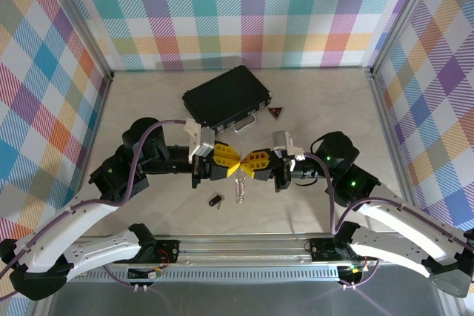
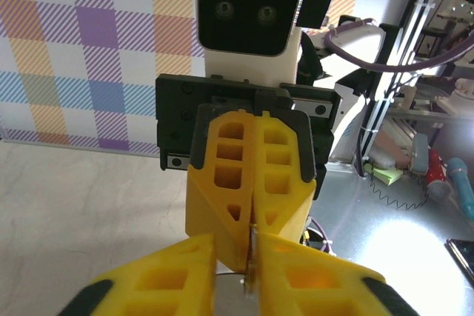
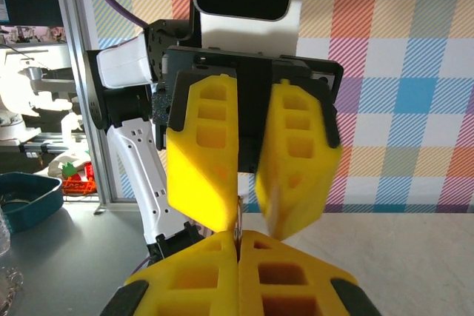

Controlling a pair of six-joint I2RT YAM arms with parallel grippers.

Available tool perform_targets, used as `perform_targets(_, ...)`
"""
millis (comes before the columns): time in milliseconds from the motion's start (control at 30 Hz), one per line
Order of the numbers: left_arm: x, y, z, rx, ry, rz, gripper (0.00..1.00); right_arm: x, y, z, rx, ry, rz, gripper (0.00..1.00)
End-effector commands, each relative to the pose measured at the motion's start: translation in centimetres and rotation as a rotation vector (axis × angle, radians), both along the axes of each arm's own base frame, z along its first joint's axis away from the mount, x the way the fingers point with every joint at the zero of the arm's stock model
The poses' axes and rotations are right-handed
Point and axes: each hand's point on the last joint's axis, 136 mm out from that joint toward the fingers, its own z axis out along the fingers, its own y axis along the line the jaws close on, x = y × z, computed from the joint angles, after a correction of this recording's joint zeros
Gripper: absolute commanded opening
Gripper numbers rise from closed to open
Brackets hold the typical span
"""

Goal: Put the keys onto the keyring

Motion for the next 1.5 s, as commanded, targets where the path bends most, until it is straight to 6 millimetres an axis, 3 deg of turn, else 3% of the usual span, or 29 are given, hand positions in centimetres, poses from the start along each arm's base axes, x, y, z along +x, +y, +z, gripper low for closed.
perform_targets(0, 0.2, 0.2, 0.0, -0.008, -0.009, 0.017, 0.26, -1.2, -0.7, 2.1, 0.07, -0.06, 0.033, 0.0)
perform_targets(433, -0.2, 0.4, -0.1, -0.008, -0.004, 0.001, 0.25, -0.9, -0.6, 2.2, 0.078, -0.061, 0.02, 0.0)
perform_targets(633, -0.4, 0.4, 0.0, -0.013, -0.003, -0.007, 0.32, -0.9, -0.6, 2.3, 0.082, -0.063, 0.018, 0.0)
perform_targets(1033, -0.4, 0.4, 0.2, -0.025, -0.01, -0.008, 0.2, -1.0, -0.4, 1.8, 0.061, -0.048, 0.032, 0.0)
perform_targets(1467, -0.6, 0.4, 0.3, -0.042, -0.005, -0.018, 0.23, -0.7, -0.1, 1.3, 0.045, -0.036, 0.026, 0.0)
